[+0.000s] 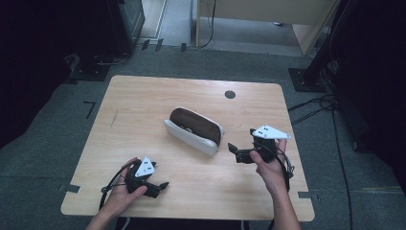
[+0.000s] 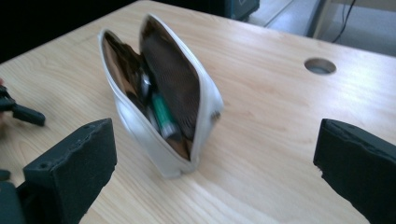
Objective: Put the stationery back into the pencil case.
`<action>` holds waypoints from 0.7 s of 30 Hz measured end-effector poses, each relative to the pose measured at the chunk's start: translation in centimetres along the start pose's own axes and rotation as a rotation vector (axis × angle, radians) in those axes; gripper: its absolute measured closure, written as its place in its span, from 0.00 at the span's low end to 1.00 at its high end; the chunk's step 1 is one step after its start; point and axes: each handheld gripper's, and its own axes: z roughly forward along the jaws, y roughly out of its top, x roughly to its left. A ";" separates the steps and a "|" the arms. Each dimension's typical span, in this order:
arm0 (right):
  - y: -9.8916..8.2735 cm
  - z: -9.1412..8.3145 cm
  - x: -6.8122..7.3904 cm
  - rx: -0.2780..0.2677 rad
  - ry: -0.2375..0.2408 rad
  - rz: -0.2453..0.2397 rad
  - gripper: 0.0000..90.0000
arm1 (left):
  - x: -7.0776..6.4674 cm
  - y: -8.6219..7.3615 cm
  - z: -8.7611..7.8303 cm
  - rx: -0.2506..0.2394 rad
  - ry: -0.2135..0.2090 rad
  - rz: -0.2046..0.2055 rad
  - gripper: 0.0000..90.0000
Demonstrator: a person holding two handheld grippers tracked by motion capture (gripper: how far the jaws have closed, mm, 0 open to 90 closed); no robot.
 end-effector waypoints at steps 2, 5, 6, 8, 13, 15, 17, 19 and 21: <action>-0.5 -0.1 -0.2 0.005 -0.006 0.001 0.00 | 0.0 0.0 0.0 0.000 0.000 0.000 0.12; -1.7 -0.3 -0.7 0.022 -0.027 0.016 0.00 | 0.0 0.0 0.0 0.000 -0.001 -0.001 0.12; -2.0 -0.4 -0.9 0.023 -0.030 0.015 0.00 | 0.0 0.0 0.0 0.001 0.000 0.000 0.12; -3.3 -0.6 -1.5 0.041 -0.052 0.035 0.00 | 0.0 0.0 0.0 0.001 0.000 0.000 0.12; -5.0 -1.0 -2.6 0.060 -0.082 0.062 0.00 | 0.0 0.0 0.0 0.001 0.000 0.000 0.12; -6.5 -1.2 -3.4 0.088 -0.124 0.070 0.00 | 0.0 0.0 0.0 0.001 0.000 0.000 0.12; -6.8 -1.3 -3.5 0.094 -0.125 0.078 0.00 | 0.0 0.0 0.0 0.001 0.000 0.000 0.12; -7.8 -1.5 -4.1 0.103 -0.138 0.098 0.00 | 0.0 0.0 0.0 0.001 0.000 0.001 0.12; -9.0 -1.8 -4.8 0.113 -0.151 0.124 0.00 | 0.0 0.0 0.0 0.001 0.000 0.000 0.12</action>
